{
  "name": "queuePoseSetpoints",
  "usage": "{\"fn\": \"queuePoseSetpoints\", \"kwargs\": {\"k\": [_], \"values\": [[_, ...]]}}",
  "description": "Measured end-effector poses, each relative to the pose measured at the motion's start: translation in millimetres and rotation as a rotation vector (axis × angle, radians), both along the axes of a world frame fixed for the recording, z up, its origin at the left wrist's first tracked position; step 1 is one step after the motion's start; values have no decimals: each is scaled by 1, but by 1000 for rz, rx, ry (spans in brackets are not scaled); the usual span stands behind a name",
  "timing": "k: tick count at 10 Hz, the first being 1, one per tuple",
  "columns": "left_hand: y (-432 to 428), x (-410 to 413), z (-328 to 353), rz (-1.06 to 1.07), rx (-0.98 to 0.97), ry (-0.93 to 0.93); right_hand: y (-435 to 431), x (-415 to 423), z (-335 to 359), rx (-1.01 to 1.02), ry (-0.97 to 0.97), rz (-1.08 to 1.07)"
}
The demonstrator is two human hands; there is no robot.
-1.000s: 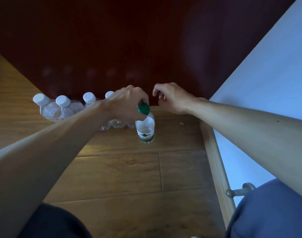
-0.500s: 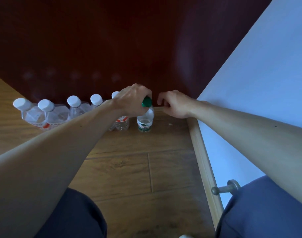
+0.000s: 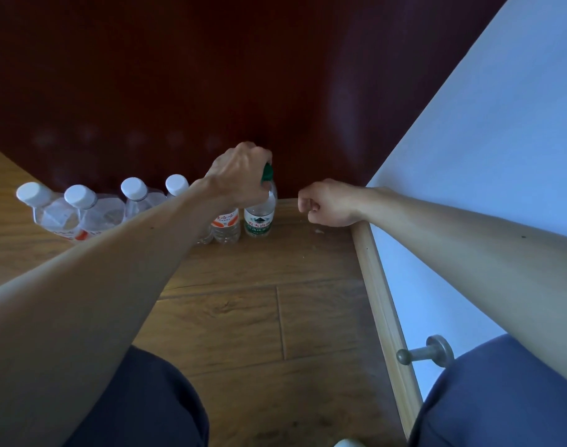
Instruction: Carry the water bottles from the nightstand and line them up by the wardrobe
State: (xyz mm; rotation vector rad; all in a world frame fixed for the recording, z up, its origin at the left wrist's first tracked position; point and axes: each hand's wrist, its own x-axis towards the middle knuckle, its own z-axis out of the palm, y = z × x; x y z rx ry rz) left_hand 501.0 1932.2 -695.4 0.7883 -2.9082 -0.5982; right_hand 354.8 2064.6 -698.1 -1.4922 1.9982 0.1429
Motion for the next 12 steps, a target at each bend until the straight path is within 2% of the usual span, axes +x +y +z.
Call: {"fn": "queuePoseSetpoints", "kwargs": {"k": [3,6,8,12], "values": [[-6,6,-10,-5,-114,-87,3,-1,-1,4,4,0],[-6,5,-14,-33,-99,-126,0,-1,3,-35,26,1],[-7,6,-15,-74,-155,-194,1,-5,2,-113,26,27],[-8,32,-1,-147,-171,-109,4,-7,-1,-258,-25,30]]}}
